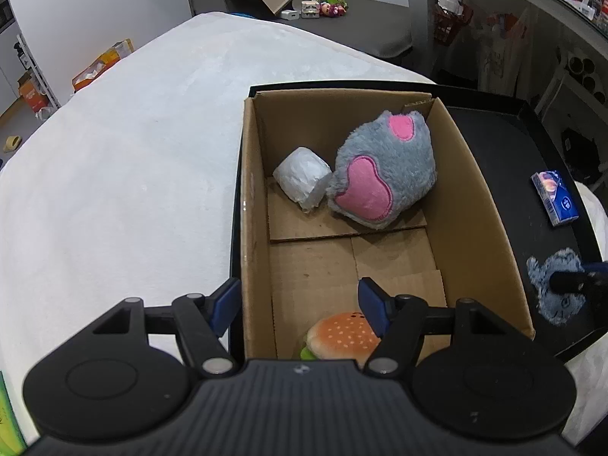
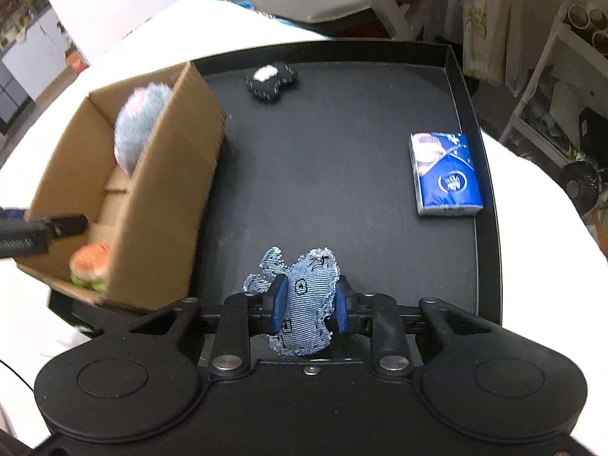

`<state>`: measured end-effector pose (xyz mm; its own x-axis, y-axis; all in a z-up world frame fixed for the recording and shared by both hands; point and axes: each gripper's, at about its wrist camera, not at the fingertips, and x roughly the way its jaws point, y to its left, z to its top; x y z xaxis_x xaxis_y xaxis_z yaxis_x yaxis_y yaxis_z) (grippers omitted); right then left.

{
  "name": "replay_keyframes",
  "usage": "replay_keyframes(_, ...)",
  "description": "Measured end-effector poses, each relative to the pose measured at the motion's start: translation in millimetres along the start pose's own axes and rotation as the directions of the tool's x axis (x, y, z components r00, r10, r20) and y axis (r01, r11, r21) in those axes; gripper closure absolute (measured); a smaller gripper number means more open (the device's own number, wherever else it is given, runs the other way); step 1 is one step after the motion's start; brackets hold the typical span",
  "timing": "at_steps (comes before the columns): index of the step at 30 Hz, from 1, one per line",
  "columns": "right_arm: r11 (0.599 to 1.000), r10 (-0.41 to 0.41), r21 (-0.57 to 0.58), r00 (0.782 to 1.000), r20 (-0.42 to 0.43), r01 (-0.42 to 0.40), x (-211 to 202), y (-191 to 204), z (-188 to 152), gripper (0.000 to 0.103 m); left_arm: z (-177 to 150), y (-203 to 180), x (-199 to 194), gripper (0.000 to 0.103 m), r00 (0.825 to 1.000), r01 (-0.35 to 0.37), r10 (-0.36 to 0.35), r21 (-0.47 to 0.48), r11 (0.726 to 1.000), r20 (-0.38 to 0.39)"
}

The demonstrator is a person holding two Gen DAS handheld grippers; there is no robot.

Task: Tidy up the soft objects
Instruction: 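Lower the right tool onto the blue denim plush and close it, then carry the denim plush into the box and open the right tool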

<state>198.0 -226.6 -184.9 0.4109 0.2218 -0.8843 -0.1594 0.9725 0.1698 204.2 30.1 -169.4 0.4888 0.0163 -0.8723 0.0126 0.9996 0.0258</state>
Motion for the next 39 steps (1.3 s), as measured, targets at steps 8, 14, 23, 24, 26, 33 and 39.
replay_keyframes(8, 0.999, 0.025, -0.033, 0.996, 0.090, -0.022, -28, 22, 21, 0.077, -1, 9, -7, 0.037, 1.000, 0.006, -0.005, -0.026, 1.000, 0.023)
replay_keyframes(14, 0.997, 0.053, -0.070, 0.989, 0.136, -0.044, -41, 41, 34, 0.077, -1, 17, -11, 0.037, 0.999, 0.013, -0.011, -0.058, 0.998, 0.034)
replay_keyframes(23, 0.991, 0.113, -0.096, 0.978, 0.177, -0.098, -55, 65, 50, 0.077, -4, 24, -14, 0.037, 0.999, 0.029, -0.026, -0.079, 0.996, 0.044)
replay_keyframes(24, 0.990, 0.120, -0.101, 0.977, 0.178, -0.103, -55, 68, 52, 0.077, -4, 25, -14, 0.037, 0.999, 0.030, -0.027, -0.080, 0.996, 0.044)
replay_keyframes(26, 0.987, 0.128, -0.116, 0.975, 0.181, -0.108, -56, 75, 54, 0.077, -4, 28, -14, 0.037, 0.999, 0.033, -0.029, -0.087, 0.996, 0.044)
replay_keyframes(33, 0.979, 0.149, -0.169, 0.972, 0.183, -0.118, -52, 97, 57, 0.077, -8, 38, -14, 0.037, 0.998, 0.041, -0.036, -0.123, 0.992, 0.043)
replay_keyframes(39, 0.967, 0.179, -0.214, 0.968, 0.175, -0.140, -47, 111, 58, 0.077, -12, 42, -14, 0.037, 0.997, 0.060, -0.053, -0.143, 0.988, 0.053)
